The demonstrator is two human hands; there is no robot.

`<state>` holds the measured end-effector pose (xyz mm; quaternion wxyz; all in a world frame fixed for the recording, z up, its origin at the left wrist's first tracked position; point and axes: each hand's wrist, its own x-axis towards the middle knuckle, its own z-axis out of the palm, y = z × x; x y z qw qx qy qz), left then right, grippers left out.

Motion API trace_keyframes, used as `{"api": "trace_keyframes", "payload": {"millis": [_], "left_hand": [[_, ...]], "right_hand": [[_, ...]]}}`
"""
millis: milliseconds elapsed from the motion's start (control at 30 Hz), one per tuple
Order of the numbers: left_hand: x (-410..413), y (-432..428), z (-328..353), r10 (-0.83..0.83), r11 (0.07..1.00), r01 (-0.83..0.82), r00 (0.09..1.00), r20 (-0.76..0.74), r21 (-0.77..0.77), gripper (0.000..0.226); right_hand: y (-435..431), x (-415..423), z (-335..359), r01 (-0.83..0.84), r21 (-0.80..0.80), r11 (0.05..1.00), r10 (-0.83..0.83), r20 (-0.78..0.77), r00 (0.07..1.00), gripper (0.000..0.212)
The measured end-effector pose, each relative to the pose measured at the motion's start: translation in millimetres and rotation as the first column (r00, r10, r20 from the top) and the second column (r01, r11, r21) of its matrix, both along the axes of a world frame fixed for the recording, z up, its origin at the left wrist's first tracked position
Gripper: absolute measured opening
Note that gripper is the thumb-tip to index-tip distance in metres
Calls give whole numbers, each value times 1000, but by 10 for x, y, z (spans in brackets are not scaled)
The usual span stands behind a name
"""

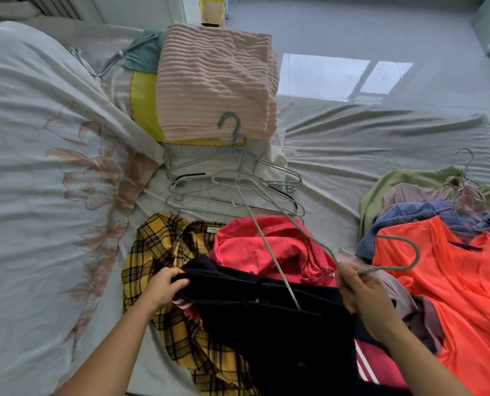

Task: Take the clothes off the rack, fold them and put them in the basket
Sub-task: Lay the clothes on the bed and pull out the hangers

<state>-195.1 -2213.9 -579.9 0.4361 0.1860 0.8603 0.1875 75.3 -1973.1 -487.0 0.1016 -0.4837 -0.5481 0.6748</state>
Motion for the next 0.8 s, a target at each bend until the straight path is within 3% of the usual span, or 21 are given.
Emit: {"api": "trace_keyframes", "payload": {"millis": [67,100,167,200,233,267,300,333,400,467,533,567,667,733,800], "left_hand": [[88,8,45,-39,998,42,997,64,-46,31],[133,64,88,-123,985,120,992,-11,-123,41],[252,273,262,-353,917,261,883,-311,-300,60],[335,414,396,-349,931,263,840,-415,-252,64],[416,568,525,-245,969,228,871,-425,-90,62],[492,721,655,-47,979,100,960,-276,180,55],[561,876,788,107,908,-112,994,34,404,45],[616,1014,893,165,795,-330,925,342,508,37],[634,1204,949,225,655,-577,765,604,488,23],[554,1315,894,342,553,-748,606,719,367,17],[405,1389,783,406,455,-846,476,780,279,20],[305,1432,739,412,415,-873,432,802,257,21],[-63,1587,668,409,268,-940,310,858,212,28],[-373,1705,638,394,188,-963,253,883,192,34],[-658,1836,571,381,110,-980,195,904,165,38]], "right_hand": [[1,-107,-42,33,-11,999,-34,-45,998,65],[-31,-206,-48,21,1,1000,-20,-56,998,55],[-101,-461,-35,-13,31,999,15,-81,997,39],[-124,-601,-28,-50,52,997,55,-98,994,36],[-139,-745,-20,-105,86,991,114,-105,988,35],[-151,-894,-18,-169,124,978,182,-98,978,33],[-158,-1035,-15,-252,174,952,267,-73,961,31],[-166,-1168,-3,-347,225,910,363,-34,931,26],[-181,-1369,-44,-536,317,782,537,93,838,8],[-172,-1480,-119,-651,370,663,627,201,753,23],[-175,-1518,-183,-657,410,632,646,189,739,42],[-160,-1511,-224,-621,436,652,604,197,772,52],[24,-1307,-354,-422,511,749,274,341,899,68],[190,-1077,-466,-399,495,772,161,456,876,69],[276,-859,-600,-425,398,813,185,517,836,68]]}}
